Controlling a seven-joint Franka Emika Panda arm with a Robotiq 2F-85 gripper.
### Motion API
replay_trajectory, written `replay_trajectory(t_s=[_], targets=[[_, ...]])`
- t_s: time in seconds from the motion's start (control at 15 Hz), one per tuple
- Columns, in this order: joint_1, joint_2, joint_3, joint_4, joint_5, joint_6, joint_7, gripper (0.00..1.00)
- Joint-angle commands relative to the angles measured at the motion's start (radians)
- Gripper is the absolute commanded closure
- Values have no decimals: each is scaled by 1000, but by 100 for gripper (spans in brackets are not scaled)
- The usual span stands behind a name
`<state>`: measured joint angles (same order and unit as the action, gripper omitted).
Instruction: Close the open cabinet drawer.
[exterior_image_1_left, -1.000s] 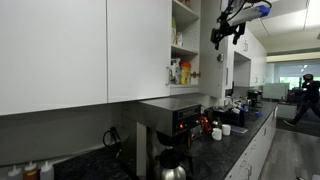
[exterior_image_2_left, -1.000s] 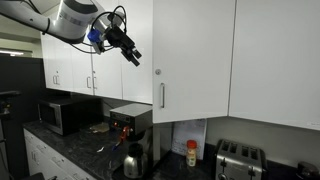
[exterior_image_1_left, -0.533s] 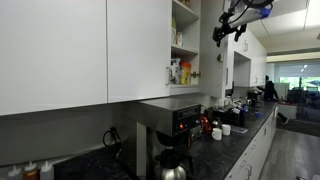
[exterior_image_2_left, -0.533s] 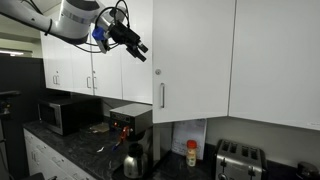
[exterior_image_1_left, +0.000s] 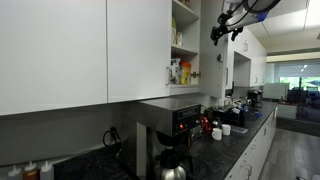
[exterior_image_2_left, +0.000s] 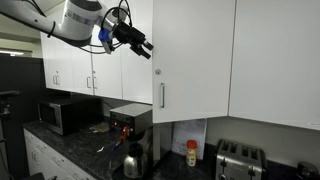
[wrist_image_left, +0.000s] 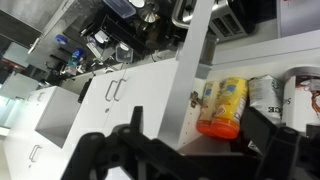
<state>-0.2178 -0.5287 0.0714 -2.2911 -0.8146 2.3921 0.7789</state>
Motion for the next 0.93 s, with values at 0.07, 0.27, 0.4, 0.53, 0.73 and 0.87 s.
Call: replay_trajectory(t_s=[0.07,0.27,0.4,0.53,0.73,0.87], targets=[[-8,31,-16,-8,-32,102,22,0],[-9,39,-21,-17,-27,148,17,0],[-10,43,-22,-23,-24,174,12,0],[-11,48,-22,-29,-23,199,11,0],[-10,58,-20,-37,-19,232,5,0],[-7,64,-15,-43,-16,256,-1,0]])
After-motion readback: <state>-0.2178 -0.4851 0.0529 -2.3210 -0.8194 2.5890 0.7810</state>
